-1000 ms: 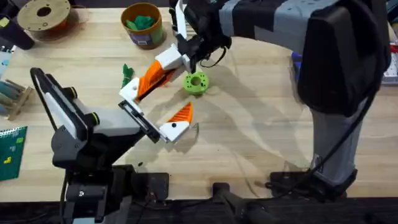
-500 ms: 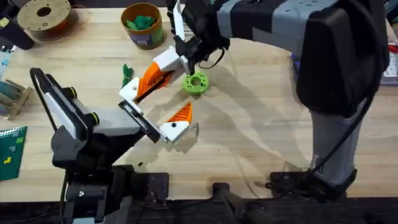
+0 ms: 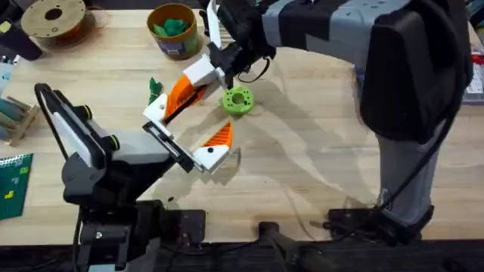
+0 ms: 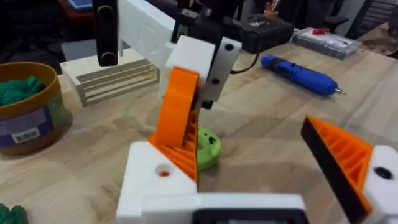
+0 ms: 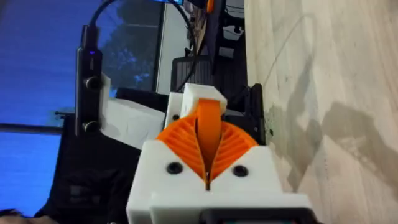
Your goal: Pick up the gripper from the table and insert it into the empty holder that is missing its gripper. Then pick up a screw, insert it into the mounting hole, and use the screwdriver to tighten it. Finally, clean up the table by picking up the vegetable and placing it into the bucket.
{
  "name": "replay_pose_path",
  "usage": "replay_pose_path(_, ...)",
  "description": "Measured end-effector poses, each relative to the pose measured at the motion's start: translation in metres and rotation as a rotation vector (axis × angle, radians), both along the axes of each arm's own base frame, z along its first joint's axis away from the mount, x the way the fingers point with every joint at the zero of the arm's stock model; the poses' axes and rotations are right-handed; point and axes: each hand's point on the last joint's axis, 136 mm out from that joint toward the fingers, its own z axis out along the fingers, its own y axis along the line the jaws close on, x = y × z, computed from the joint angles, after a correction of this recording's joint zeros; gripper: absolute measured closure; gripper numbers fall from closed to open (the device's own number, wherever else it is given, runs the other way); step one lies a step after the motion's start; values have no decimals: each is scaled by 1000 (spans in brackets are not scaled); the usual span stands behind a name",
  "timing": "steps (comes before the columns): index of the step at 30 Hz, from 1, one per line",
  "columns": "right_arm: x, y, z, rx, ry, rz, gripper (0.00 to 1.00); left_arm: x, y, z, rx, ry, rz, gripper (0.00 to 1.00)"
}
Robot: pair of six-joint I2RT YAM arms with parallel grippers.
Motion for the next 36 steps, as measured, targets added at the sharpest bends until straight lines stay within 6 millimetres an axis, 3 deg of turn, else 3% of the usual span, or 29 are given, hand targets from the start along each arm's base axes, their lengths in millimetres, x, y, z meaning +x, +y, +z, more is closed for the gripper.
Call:
replay_pose_path(18, 8, 11, 0, 11, -61, -13, 996, 4, 5, 0, -4, 5, 35, 15)
replay_pose_path(36, 10, 14, 1, -9, -50, -25, 919, 5, 6, 0, -5, 5, 48, 15)
